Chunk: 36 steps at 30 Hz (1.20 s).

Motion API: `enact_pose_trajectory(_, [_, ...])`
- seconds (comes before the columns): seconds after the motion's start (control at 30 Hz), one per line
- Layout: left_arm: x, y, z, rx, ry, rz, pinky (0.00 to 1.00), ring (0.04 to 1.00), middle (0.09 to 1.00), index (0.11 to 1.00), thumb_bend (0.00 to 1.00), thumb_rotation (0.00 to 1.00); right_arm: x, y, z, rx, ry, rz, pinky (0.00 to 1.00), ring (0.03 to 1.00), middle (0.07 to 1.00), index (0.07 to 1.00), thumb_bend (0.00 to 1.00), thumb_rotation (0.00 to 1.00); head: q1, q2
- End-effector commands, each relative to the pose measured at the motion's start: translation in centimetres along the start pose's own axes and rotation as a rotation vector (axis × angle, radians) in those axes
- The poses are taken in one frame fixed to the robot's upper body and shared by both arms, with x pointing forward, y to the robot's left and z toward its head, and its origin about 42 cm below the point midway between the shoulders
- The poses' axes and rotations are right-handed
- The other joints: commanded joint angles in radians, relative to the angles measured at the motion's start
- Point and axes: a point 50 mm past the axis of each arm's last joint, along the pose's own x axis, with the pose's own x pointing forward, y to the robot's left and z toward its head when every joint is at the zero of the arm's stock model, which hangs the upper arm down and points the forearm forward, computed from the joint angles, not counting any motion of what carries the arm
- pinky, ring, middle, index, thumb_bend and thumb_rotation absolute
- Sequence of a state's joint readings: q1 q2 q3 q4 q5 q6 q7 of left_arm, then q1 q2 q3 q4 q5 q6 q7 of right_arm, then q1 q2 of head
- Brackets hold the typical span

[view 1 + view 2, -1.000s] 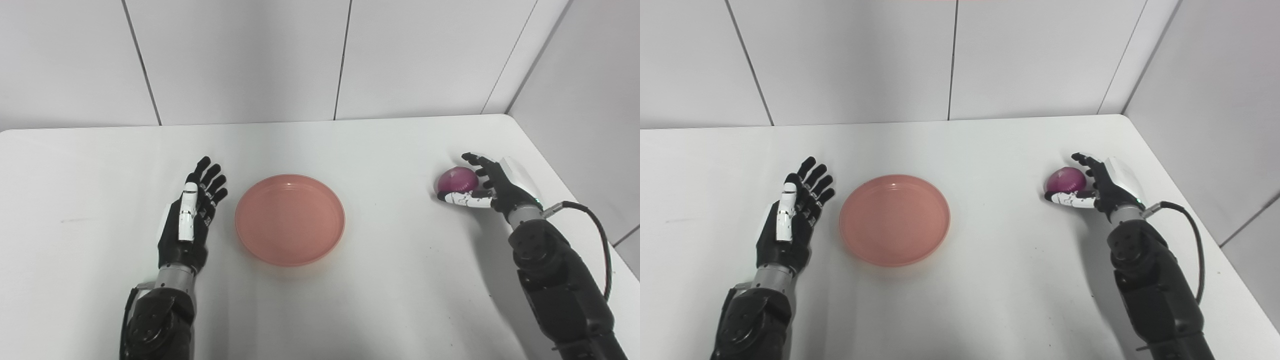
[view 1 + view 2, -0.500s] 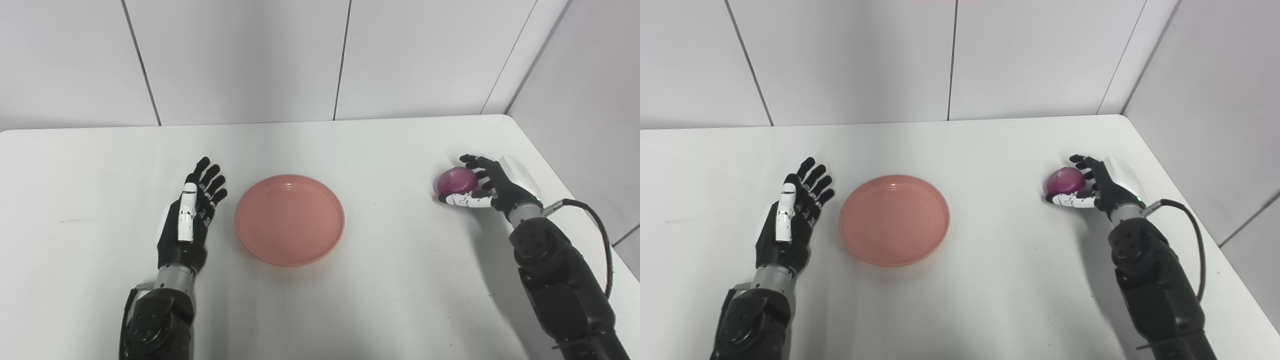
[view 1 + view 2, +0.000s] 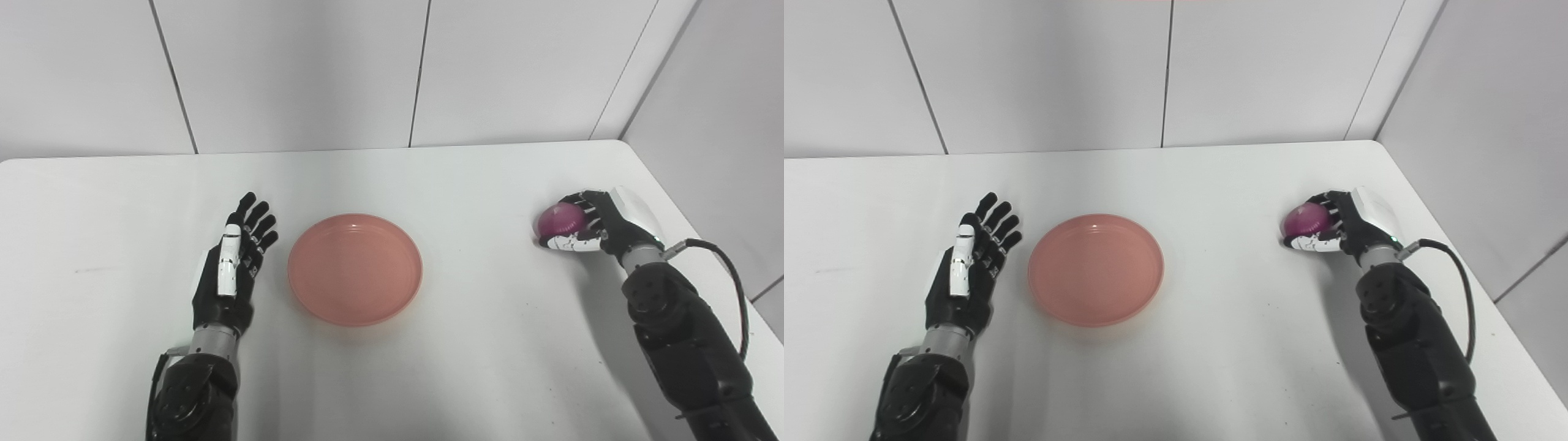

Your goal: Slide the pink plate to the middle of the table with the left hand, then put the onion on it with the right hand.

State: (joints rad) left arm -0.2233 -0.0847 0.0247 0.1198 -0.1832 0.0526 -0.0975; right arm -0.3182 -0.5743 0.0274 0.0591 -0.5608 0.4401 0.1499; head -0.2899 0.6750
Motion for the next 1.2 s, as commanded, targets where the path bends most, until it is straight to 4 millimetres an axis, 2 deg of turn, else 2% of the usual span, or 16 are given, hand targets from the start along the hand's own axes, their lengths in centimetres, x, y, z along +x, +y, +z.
enact_pose_trajectory(0.0, [-0.7, 0.3, -0.9, -0.015, 0.045, 0.019, 0.91, 0.924, 0.935, 0.916, 0.46, 1.00, 0.2, -0.5, 0.6, -0.008, -0.044, 0.001, 0.54, 0.591, 0.631, 0.626, 0.93, 0.21, 0.000, -0.002])
enact_pose_trajectory(0.07, [-0.7, 0.3, -0.9, -0.017, 0.043, 0.016, 0.91, 0.923, 0.936, 0.918, 0.46, 1.00, 0.2, -0.5, 0.7, -0.012, -0.058, -0.013, 0.51, 0.555, 0.594, 0.574, 0.91, 0.15, 0.000, -0.001])
enact_pose_trajectory(0.2, [-0.7, 0.3, -0.9, -0.021, 0.042, 0.020, 0.91, 0.919, 0.933, 0.915, 0.45, 1.00, 0.3, -0.4, 0.7, -0.013, -0.090, -0.029, 0.48, 0.526, 0.566, 0.537, 0.88, 0.06, 0.001, 0.000])
enact_pose_trajectory(0.23, [-0.7, 0.3, -0.9, -0.020, 0.042, 0.020, 0.91, 0.919, 0.933, 0.915, 0.45, 1.00, 0.3, -0.3, 0.7, -0.013, -0.095, -0.031, 0.48, 0.524, 0.563, 0.512, 0.70, 0.10, 0.001, 0.000])
enact_pose_trajectory(0.27, [-0.7, 0.3, -1.0, -0.020, 0.043, 0.019, 0.91, 0.919, 0.933, 0.915, 0.46, 1.00, 0.3, -0.3, 0.7, -0.013, -0.099, -0.034, 0.48, 0.523, 0.561, 0.497, 0.60, 0.12, 0.000, 0.000])
enact_pose_trajectory(0.37, [-0.7, 0.3, -0.9, -0.022, 0.044, 0.021, 0.91, 0.920, 0.933, 0.914, 0.46, 1.00, 0.2, -0.2, 0.7, -0.005, -0.104, -0.039, 0.48, 0.518, 0.558, 0.488, 0.53, 0.13, 0.001, 0.000])
enact_pose_trajectory(0.9, [-0.7, 0.2, -0.8, -0.020, 0.044, 0.023, 0.91, 0.920, 0.931, 0.909, 0.46, 1.00, -0.6, -1.0, 1.1, 0.009, -0.146, -0.081, 0.46, 0.505, 0.550, 0.487, 0.52, 0.13, 0.001, 0.002])
enact_pose_trajectory(1.17, [-0.7, 0.1, -0.8, -0.019, 0.048, 0.024, 0.91, 0.920, 0.930, 0.908, 0.46, 1.00, -1.7, -1.8, 2.6, 0.013, -0.201, -0.125, 0.45, 0.496, 0.547, 0.487, 0.52, 0.13, 0.005, 0.002])
